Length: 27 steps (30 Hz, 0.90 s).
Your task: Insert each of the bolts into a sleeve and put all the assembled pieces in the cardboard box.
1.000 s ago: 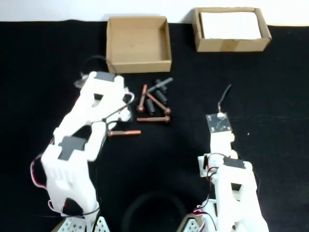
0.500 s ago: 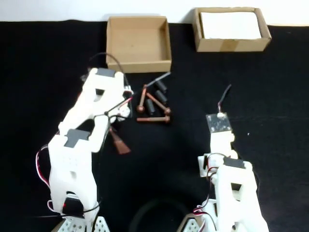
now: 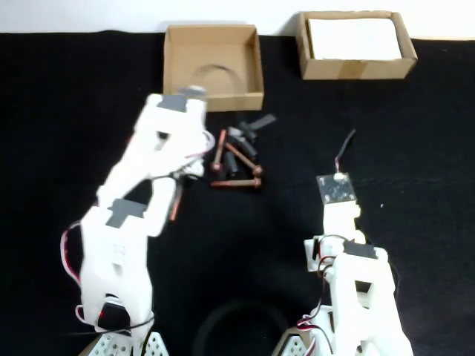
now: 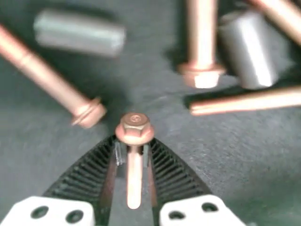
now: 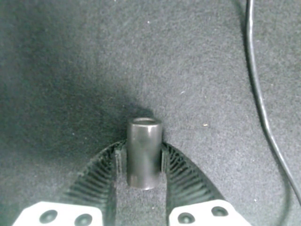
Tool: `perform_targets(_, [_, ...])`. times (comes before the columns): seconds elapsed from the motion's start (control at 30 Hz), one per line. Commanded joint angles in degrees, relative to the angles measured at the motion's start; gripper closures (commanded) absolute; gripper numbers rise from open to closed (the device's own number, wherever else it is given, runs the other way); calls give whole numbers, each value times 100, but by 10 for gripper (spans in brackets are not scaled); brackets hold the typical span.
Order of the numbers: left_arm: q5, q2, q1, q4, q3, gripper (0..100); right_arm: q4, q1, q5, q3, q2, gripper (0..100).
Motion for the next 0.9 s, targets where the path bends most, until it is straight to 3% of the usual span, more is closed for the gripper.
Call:
perform_targets(0.0, [-387, -48, 180, -141, 101, 987, -189, 31, -53, -13, -66, 992])
perform_targets(0.1, [-404, -48, 154, -114, 154, 968, -189, 31, -53, -13, -66, 992])
perform_targets(0.27, [-396, -48, 154, 114, 154, 835, -189, 31, -53, -13, -66, 992])
perform_targets(0.63, [-167, -57, 154, 202, 426, 832, -189, 31, -53, -13, -66, 992])
perform_targets(0.87, [-70, -110, 198, -923, 954, 856, -189, 31, -53, -13, -66, 992])
